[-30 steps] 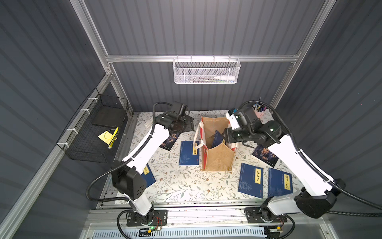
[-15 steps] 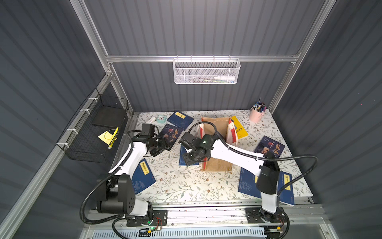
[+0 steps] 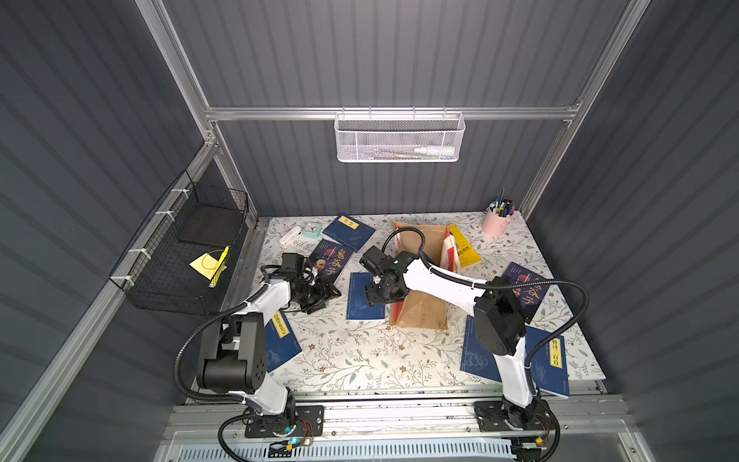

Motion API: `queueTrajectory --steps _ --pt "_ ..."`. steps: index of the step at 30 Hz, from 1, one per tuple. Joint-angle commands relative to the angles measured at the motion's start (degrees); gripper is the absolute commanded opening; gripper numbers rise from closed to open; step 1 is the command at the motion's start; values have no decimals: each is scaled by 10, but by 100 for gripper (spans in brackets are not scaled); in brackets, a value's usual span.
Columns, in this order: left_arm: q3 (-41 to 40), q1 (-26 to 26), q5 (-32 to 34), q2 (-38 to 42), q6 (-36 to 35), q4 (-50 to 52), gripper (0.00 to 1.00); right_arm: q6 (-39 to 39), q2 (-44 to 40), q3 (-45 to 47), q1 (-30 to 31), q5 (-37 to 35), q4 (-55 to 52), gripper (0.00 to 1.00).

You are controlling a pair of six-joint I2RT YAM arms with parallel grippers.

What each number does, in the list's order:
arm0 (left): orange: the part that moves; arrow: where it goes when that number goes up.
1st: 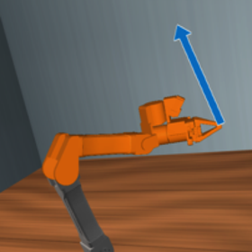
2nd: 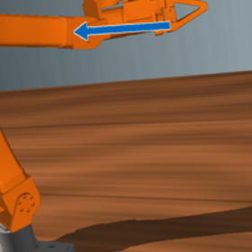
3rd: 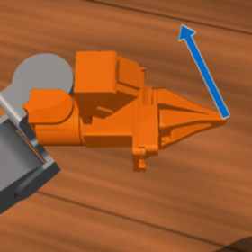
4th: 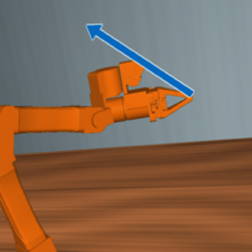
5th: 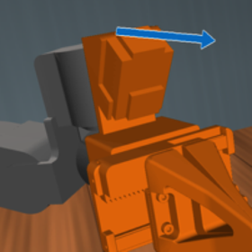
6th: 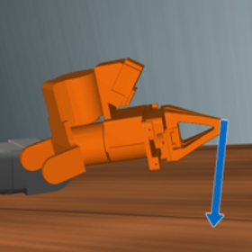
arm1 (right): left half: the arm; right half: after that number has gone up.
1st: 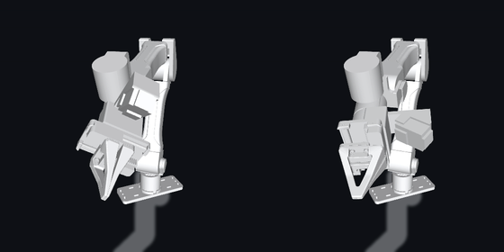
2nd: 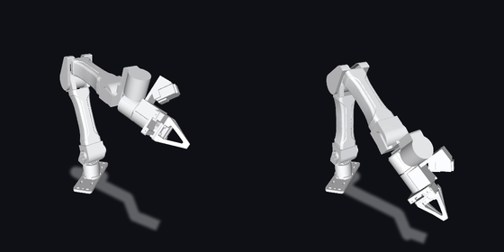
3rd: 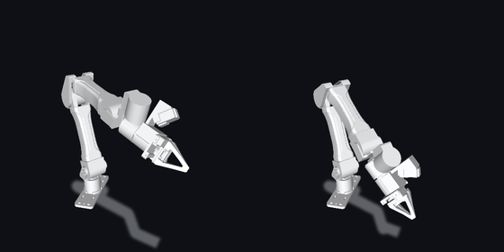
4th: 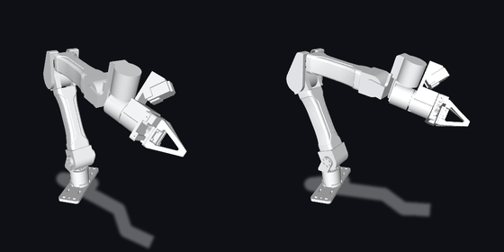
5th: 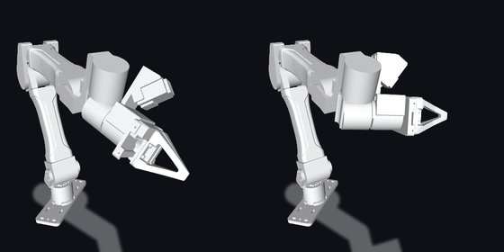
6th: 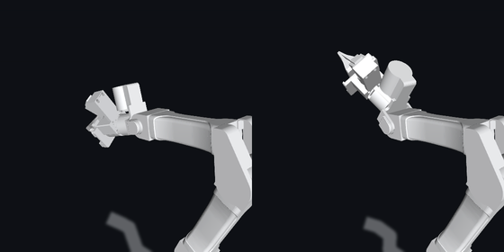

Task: Put the books into the canvas bag
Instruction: Pick up the book from the center of the board.

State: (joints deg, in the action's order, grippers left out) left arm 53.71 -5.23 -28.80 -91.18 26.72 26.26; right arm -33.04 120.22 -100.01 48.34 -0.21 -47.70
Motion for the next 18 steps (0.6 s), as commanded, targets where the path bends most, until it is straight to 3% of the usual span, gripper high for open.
queueTrajectory --steps 1,13,18 --pt "8 -11 -20 -16 -3 -19 72 -2 14 11 -14 2 1 69" --pt "11 -32 -57 -105 9 -88 72 -5 43 26 -28 31 21 68" --pt "2 -32 -59 -119 22 -124 71 6 49 43 -39 44 48 48"
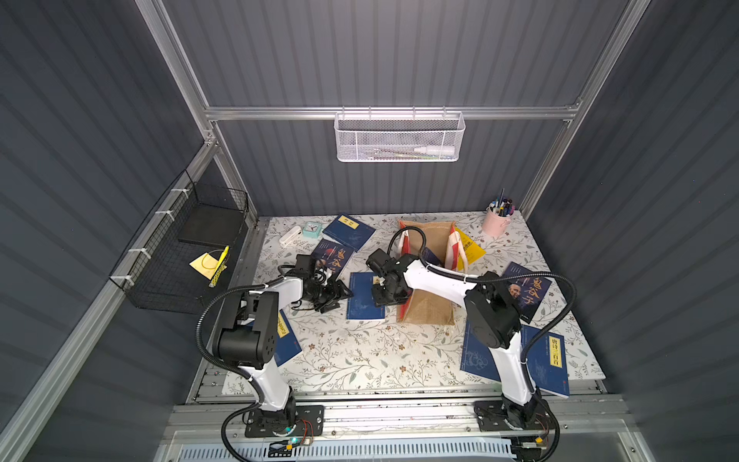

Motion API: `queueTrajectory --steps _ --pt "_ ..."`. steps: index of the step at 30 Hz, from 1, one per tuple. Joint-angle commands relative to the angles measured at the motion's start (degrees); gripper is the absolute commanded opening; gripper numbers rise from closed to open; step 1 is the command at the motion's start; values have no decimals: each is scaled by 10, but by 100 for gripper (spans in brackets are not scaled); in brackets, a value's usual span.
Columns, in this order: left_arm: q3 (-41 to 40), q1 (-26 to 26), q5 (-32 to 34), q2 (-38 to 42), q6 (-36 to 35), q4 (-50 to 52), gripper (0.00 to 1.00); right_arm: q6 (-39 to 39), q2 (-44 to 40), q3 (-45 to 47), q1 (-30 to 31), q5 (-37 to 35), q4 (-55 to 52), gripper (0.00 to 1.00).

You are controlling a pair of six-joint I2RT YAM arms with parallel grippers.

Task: Put the books into the canvas bag
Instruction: Pick up the book from the center of the board.

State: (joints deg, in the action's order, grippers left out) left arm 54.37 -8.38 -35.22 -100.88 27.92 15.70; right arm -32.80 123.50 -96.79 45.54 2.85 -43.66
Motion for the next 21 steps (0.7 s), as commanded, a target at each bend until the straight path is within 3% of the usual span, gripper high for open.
queueTrajectory --steps 1,9,21 --pt "-8 -1 4 -25 13 -29 71 6 20 10 -13 17 9 44" --pt "-26 -1 -19 -43 28 -78 71 19 40 4 -21 41 17 26" --pt "-42 -1 -150 -59 44 -137 70 19 47 30 -26 78 30 28"
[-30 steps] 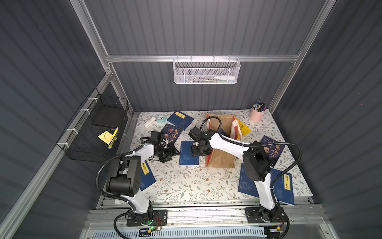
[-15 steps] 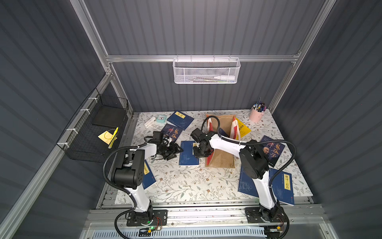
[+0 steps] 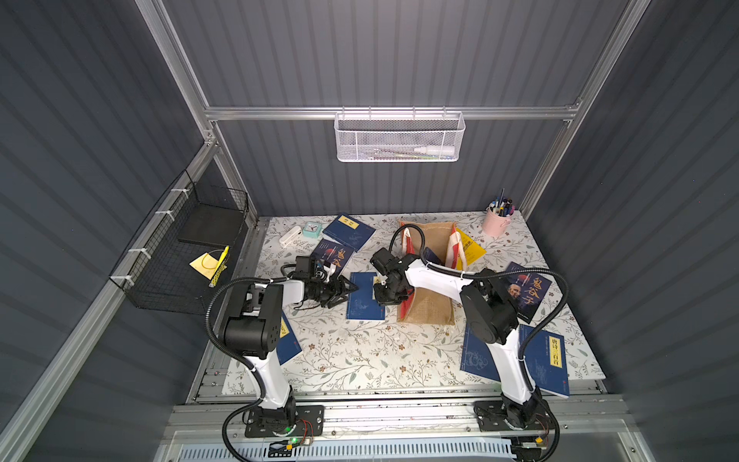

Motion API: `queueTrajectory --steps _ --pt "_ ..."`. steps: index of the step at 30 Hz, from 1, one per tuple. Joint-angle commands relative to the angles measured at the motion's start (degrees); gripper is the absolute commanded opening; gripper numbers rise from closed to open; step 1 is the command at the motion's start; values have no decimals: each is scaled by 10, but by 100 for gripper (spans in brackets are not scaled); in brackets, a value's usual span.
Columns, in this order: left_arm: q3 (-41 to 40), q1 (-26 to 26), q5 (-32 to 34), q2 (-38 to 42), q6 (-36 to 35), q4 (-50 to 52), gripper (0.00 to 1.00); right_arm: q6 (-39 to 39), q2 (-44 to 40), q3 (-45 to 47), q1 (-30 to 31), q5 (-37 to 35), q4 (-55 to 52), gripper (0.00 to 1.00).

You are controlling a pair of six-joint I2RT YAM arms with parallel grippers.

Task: Put the books into the canvas bag
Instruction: Pick up the book from the center of the board.

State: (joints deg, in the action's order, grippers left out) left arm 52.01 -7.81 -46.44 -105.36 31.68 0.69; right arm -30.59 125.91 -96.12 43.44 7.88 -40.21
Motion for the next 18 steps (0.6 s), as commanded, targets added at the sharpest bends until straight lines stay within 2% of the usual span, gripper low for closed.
queueTrajectory --steps 1,8,18 --pt "-21 -6 -45 -11 8 9 69 -5 23 29 -6 36 1 28" --pt "-29 -6 -80 23 13 -3 61 -22 13 59 -10 80 37 27" --pt "-35 -6 -73 42 6 4 48 -25 3 69 -10 133 67 26"
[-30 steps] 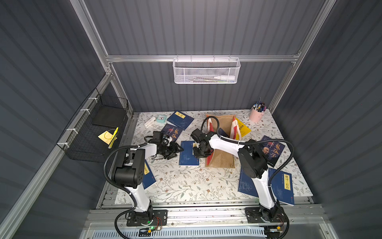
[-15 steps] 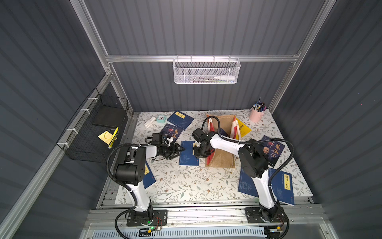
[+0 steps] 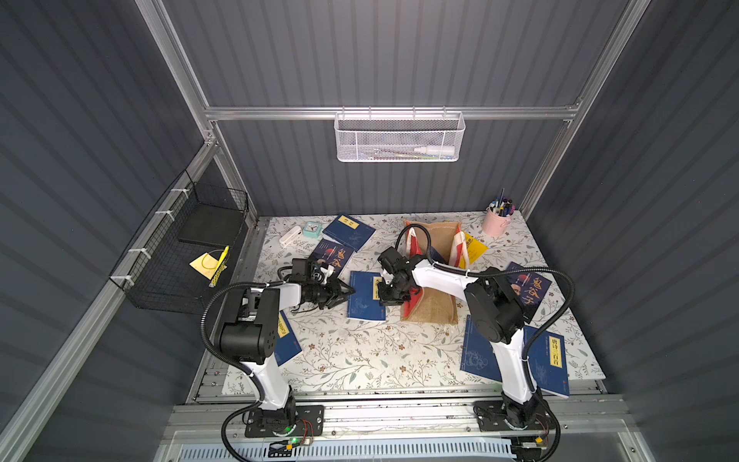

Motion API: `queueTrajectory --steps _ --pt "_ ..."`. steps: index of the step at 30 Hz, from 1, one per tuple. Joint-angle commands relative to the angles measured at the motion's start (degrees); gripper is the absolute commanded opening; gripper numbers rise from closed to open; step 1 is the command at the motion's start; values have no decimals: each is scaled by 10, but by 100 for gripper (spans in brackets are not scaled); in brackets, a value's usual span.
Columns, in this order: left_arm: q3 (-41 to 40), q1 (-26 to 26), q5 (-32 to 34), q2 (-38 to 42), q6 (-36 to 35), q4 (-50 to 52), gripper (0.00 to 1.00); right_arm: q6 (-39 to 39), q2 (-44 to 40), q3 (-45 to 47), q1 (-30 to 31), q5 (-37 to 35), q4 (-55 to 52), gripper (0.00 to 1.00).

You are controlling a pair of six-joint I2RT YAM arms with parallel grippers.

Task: Put the books into the canvas bag
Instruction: Pick up the book from the center of the board.

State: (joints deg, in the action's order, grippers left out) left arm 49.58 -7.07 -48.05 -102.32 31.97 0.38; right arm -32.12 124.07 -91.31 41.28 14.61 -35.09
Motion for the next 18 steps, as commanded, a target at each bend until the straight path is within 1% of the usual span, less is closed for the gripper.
queueTrajectory --steps 1,6,10,12,14,18 --pt "-11 -15 -54 12 5 7 48 -11 21 21 12 67 16 26" --pt "-15 -18 -37 5 1 3 48 -10 18 21 12 72 17 26" --pt "-24 -19 -23 -27 22 -17 48 -7 17 22 13 74 15 25" --pt "-36 -19 -9 -26 35 -37 48 -5 15 24 13 71 15 26" --pt "-45 -20 3 -22 40 -51 50 -3 14 26 13 67 14 26" --pt "-54 -22 -1 -24 62 -83 56 4 20 25 12 64 12 25"
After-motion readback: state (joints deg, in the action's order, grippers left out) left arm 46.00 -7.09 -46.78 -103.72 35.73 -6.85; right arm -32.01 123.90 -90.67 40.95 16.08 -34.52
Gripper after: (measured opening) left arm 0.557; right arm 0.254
